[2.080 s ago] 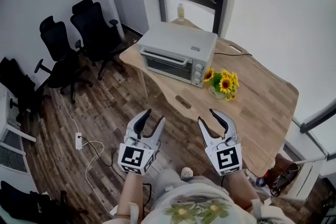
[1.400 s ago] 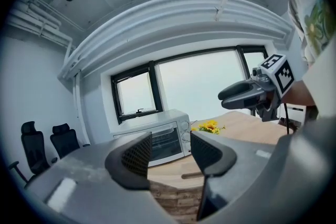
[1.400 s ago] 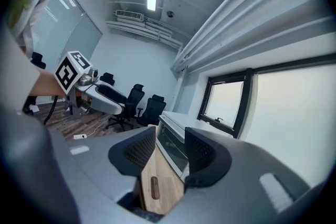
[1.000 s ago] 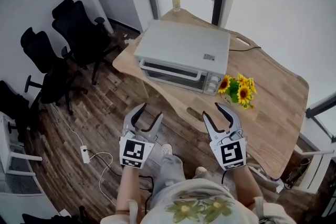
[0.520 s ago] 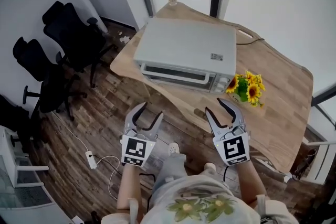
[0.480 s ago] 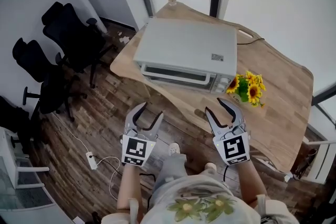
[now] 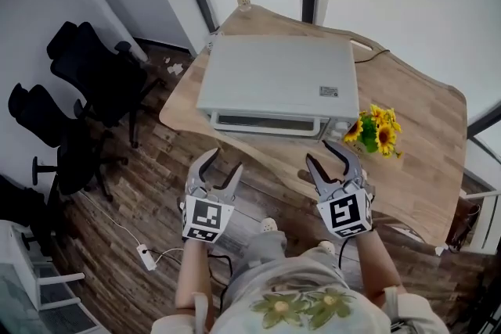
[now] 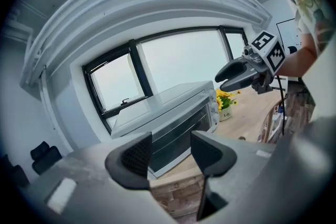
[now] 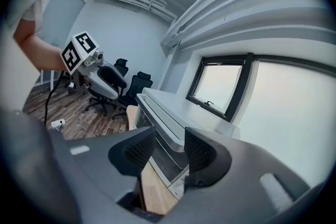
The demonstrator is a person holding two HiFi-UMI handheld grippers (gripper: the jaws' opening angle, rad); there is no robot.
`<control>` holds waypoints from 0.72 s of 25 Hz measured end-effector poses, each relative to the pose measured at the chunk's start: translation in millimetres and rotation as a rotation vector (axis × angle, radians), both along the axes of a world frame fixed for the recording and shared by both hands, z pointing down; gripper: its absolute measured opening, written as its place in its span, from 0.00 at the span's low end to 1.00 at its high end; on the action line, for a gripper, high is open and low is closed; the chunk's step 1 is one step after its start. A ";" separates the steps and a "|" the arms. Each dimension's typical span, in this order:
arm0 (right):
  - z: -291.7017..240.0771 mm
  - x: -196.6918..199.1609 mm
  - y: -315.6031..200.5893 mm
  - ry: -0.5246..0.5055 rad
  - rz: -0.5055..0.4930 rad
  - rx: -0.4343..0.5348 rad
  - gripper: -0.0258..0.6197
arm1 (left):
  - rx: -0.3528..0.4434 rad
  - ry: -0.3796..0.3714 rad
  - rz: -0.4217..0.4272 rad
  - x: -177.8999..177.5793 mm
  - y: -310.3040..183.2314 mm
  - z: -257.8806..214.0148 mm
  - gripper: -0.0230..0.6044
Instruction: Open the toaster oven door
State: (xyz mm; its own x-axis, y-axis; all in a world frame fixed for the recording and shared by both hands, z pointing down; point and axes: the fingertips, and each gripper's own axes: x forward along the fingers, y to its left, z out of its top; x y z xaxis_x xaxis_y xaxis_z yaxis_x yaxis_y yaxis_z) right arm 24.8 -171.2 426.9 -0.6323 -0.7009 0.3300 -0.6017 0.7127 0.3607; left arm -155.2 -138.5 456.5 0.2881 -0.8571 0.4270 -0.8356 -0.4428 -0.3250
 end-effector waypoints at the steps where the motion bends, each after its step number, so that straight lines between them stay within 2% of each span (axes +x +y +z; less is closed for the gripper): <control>1: 2.2 -2.0 -2.3 0.008 0.005 -0.002 0.29 | -0.005 0.000 0.005 -3.1 -4.2 3.6 0.40; 5: 12.0 -8.1 -10.4 0.047 0.025 -0.018 0.29 | -0.008 -0.040 0.061 -6.6 -23.8 6.7 0.40; 8: 17.1 -11.6 -16.5 0.071 0.049 -0.017 0.29 | -0.008 -0.099 0.117 -7.4 -37.1 10.2 0.40; 10: 19.5 -14.1 -20.8 0.085 0.061 -0.016 0.29 | -0.007 -0.141 0.158 -7.0 -45.4 13.7 0.46; 18: 30.4 -22.8 -33.9 0.143 0.086 -0.015 0.29 | -0.034 -0.282 0.280 -10.0 -71.1 32.7 0.46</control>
State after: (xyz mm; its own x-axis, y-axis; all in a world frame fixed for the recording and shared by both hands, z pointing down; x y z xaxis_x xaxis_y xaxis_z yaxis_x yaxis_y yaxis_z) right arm 2.0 -205.1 457.2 -0.5161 -0.7445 0.4236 -0.6035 0.6670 0.4369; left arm -165.1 -209.6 489.2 0.3761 -0.7464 0.5491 -0.5614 -0.6550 -0.5058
